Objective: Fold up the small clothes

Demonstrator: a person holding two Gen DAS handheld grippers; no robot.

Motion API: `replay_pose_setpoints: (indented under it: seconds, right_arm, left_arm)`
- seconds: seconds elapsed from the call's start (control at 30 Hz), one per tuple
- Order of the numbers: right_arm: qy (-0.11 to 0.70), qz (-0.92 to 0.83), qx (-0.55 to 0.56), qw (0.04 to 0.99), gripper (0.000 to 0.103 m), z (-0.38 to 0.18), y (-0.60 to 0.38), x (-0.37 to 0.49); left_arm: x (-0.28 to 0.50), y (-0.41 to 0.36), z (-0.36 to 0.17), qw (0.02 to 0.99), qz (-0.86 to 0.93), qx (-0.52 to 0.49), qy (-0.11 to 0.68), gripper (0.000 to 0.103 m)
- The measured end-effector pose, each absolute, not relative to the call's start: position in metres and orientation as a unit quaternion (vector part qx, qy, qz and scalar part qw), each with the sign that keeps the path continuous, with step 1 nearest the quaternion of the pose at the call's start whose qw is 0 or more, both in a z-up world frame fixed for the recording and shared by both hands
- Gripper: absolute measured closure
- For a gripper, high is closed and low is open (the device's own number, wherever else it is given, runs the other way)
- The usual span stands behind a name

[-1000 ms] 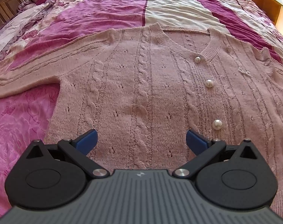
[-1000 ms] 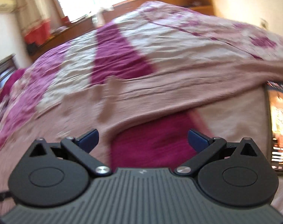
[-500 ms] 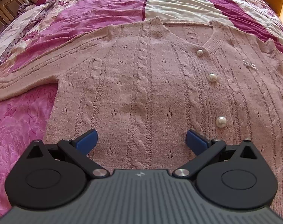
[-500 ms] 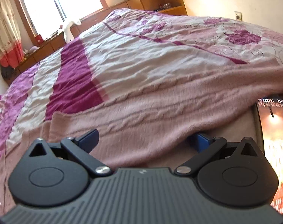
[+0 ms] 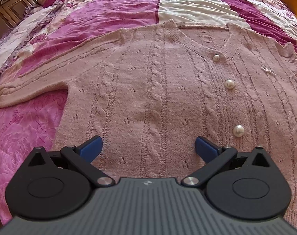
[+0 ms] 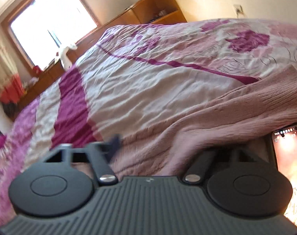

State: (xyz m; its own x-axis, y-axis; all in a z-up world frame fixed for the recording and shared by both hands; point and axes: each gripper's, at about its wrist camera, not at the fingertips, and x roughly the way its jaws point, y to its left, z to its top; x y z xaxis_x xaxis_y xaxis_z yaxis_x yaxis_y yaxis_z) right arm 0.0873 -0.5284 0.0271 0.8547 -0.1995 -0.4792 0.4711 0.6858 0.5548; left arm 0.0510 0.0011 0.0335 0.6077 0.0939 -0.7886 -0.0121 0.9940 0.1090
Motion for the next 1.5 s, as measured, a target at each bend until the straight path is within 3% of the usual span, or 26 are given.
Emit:
replay_pose_setpoints:
  seconds: [0.03,0.13,0.53,0.7,1.5]
  right_arm:
    - [0.189,-0.181,0.356,0.897,0.086,0.029,-0.531,0.085]
    - [0.165,-0.169,0.339,0.911,0.094,0.043,-0.53,0.075]
    - [0.092,-0.121,0.236,0.96,0.095,0.127,-0.471,0.052]
    - [0.1,-0.084,0.197,0.972,0.095,0.149,-0.432,0.062]
    - [0.151,0.058,0.131,0.978,0.095,0.149,-0.217,0.132]
  left_arm:
    - [0.051,0.002,0.034,0.895,0.031,0.046,0.442,0.0]
    - [0.049,0.008,0.036,0.896,0.034,0.039,0.442,0.0]
    - [0.036,0.023,0.045,0.903,0.035,0.02,0.428,0.0]
    - [0.033,0.029,0.049,0.905,0.039,0.02,0.423,0.0]
    - [0.031,0.115,0.076,0.912,0.089,0.004,0.401,0.0]
